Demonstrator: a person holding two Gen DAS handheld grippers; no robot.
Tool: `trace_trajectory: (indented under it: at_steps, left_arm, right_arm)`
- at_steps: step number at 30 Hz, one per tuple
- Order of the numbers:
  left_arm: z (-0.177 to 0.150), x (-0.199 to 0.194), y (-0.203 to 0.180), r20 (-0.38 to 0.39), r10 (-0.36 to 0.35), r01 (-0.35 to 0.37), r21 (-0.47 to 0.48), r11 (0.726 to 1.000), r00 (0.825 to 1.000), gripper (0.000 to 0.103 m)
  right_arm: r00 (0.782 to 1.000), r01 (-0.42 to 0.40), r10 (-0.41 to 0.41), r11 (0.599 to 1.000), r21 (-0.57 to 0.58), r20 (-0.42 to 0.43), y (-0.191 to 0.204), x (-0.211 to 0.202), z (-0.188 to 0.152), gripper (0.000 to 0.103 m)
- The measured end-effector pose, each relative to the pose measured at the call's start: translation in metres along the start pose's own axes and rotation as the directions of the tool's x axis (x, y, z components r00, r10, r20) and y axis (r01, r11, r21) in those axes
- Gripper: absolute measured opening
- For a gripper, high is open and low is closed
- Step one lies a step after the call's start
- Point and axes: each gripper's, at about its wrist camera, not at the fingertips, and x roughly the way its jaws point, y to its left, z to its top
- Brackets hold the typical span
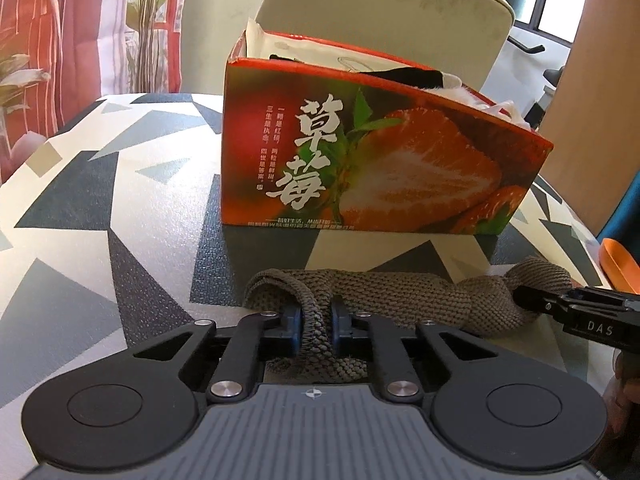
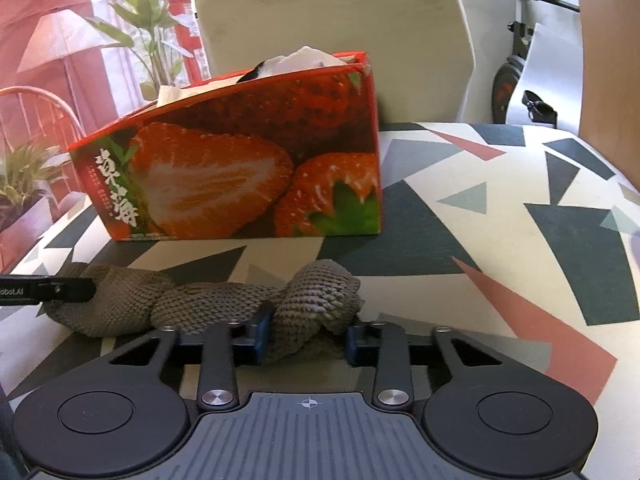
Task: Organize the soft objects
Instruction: 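Close both grippers on the knit towel, then lift the knit towel with both grippers and carry it over the box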
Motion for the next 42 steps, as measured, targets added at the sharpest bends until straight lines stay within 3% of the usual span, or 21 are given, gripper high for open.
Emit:
trace_trajectory:
  at_steps: [13, 27, 42]
  left_arm:
    - [0.008, -0.027, -0.003, 0.072, 0.004, -0.006, 0.021, 1.000, 0.997, 0.013]
    - [0.026, -0.064, 0.000, 0.176, 0.013, -0.017, 0.025, 1.000, 0.984, 0.013]
    - [0.057, -0.104, -0.001, 0.280, -0.007, -0.002, 0.030, 1.000, 0.960, 0.009]
  right_arm:
    - [1.000, -0.017, 0.017, 0.999, -0.027, 0.010, 0.012, -0.014, 0.007, 0.020]
    - [0.994, -0.066, 0.072, 0.996, -0.065, 0.083, 0.033, -0.038, 0.031, 0.020]
    - [0.974, -0.143, 0.161, 0.982, -0.121, 0.156, 0.055, -0.071, 0.090, 0.020]
